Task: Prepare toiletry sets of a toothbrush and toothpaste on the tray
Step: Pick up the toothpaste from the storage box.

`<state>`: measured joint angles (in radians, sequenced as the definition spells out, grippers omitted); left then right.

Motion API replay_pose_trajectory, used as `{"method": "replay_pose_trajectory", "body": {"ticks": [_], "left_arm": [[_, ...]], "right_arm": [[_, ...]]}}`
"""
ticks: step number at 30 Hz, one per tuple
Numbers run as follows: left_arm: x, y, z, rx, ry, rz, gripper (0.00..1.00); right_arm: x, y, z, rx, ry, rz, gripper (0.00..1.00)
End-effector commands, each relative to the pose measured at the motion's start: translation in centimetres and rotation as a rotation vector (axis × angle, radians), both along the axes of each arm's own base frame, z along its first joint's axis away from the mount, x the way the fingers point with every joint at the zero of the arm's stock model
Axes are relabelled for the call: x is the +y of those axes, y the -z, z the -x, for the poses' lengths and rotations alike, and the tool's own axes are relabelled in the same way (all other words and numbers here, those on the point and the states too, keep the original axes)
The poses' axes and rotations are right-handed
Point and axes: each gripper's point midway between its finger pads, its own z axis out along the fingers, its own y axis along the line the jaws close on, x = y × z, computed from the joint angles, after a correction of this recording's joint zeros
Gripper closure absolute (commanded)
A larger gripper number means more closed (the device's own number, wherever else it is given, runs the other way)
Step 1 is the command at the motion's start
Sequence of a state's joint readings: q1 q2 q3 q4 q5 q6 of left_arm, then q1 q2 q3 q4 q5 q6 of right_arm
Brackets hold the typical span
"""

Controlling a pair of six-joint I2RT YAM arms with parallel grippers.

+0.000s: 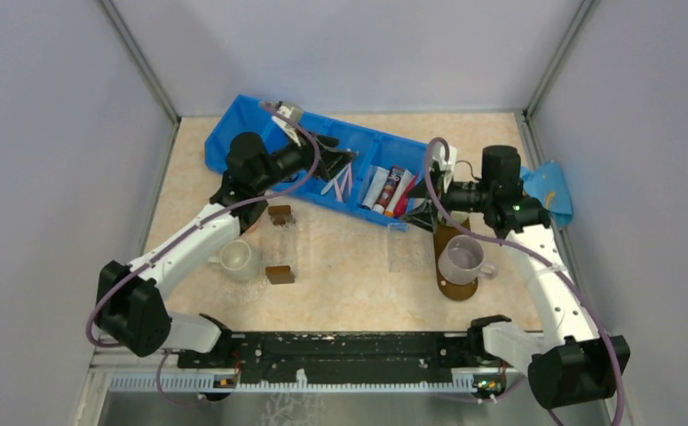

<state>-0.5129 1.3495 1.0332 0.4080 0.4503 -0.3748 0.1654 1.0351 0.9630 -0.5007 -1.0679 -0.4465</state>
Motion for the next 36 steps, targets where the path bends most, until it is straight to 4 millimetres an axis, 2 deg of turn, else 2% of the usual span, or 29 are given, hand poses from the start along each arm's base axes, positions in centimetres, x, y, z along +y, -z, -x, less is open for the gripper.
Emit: {"method": "replay_pose_trajectory", "body": {"ticks": [1, 3, 6, 11, 14, 18, 21, 24, 28, 36], "left_arm": [[-3.3, -1.0, -1.0, -0.193, -0.008, -0.09, 0.25], [-4.1, -0.4, -2.8, -0.211, -0.062, -0.142, 0.25], [-5.6, -1.9, -5.2, -0.258, -0.083, -0.18, 0.26], [-9.8, -2.7, -6.9, -0.35, -0.018, -0.338, 0.26], [-11.1, 0.8, -7.4, -0.343, 0.017, -0.44, 0.26], [-11.4, 4.4, -9.0, -0.276, -0.031, -0.557, 0.3], [-11.5, 6.4, -10.8, -0.181, -0.105, -0.576, 0.47], [-12.4, 9.1, -11.7, -0.109, -0.11, -0.622, 0.56], [-13.0, 12.7, -12.8, -0.05, -0.12, -0.71, 0.56], [-13.9, 17.0, -13.3, 0.053, -0.092, -0.781, 0.6]], "right_arm": [[-1.9, -3.5, -1.9, -0.077, 0.068, 0.019, 0.37], [-4.1, -3.9, -3.6, -0.062, 0.172, 0.011, 0.37], [-6.5, -4.4, -5.6, -0.032, 0.274, 0.001, 0.4], [-8.6, -6.4, -8.4, -0.036, 0.358, 0.013, 0.44], [-9.2, -5.2, -9.2, -0.014, 0.378, 0.029, 0.44], [-10.5, -2.7, -9.8, 0.036, 0.414, -0.002, 0.44], [-11.2, -1.6, -10.2, 0.064, 0.434, -0.013, 0.44], [-11.6, -0.8, -10.4, 0.068, 0.45, -0.002, 0.44], [-12.1, -0.2, -10.5, 0.071, 0.473, 0.006, 0.44], [-12.3, 0.4, -10.7, 0.082, 0.48, 0.007, 0.44]]}}
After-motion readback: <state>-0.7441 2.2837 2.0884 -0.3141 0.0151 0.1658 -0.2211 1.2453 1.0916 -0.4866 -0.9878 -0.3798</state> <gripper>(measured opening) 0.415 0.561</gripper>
